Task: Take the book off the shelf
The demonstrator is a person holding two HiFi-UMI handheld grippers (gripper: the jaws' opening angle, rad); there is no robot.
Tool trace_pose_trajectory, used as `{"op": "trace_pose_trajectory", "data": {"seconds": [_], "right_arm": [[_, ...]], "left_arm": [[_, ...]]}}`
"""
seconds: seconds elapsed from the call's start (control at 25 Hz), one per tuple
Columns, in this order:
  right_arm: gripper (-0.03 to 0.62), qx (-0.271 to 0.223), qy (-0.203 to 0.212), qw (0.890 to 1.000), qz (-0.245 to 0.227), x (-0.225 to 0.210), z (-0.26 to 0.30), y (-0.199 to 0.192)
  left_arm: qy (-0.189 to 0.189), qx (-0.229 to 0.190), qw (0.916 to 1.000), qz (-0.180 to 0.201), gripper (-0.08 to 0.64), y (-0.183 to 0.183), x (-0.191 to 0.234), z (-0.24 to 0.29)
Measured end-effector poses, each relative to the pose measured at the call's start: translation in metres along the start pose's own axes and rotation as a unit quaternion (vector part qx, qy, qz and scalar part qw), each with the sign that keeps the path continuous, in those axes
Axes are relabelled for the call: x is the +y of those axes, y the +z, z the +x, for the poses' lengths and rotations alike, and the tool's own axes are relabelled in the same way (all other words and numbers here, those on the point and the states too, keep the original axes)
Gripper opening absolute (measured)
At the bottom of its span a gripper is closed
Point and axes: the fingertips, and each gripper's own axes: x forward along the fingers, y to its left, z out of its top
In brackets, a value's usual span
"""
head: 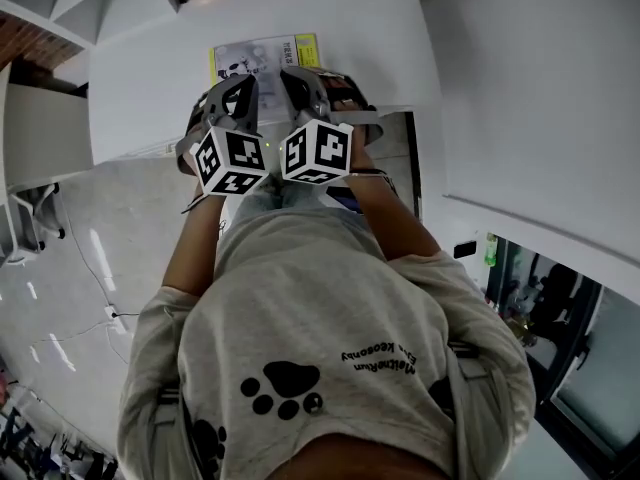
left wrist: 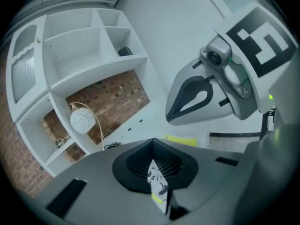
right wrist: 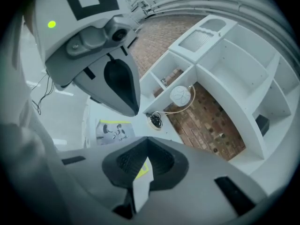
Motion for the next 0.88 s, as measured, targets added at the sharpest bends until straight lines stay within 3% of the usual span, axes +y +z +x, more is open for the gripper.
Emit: {"op": "trace_pose_trajectory", "data": {"seconds": [0.16,0.48,0.76,0.88], "right_arm": [[0.017,-0.035,-0.03,0.998,0.05,-0.023,-0.019,0.018],[0.016,-0.09,-0.083,0.984,0.133,-0.066,-0.067,0.037],[0.016,-0.137,-0.094,0.961,0.22,-0.079,-0.098,0.044],[0.015,-0.17,-0.088,0.94,0.283,-0.08,-0.109,0.043]], "left_arm": [[0.036,-0.044,0.9982,-0.016,0.009,0.026,0.014,-0.018],[0.06,-0.109,0.9885,-0.086,0.009,0.057,0.028,-0.058],[0.061,-0.153,0.9666,-0.197,0.009,0.074,0.038,-0.082],[0.075,-0.168,0.9593,-0.214,0.009,0.08,0.04,-0.093]]}}
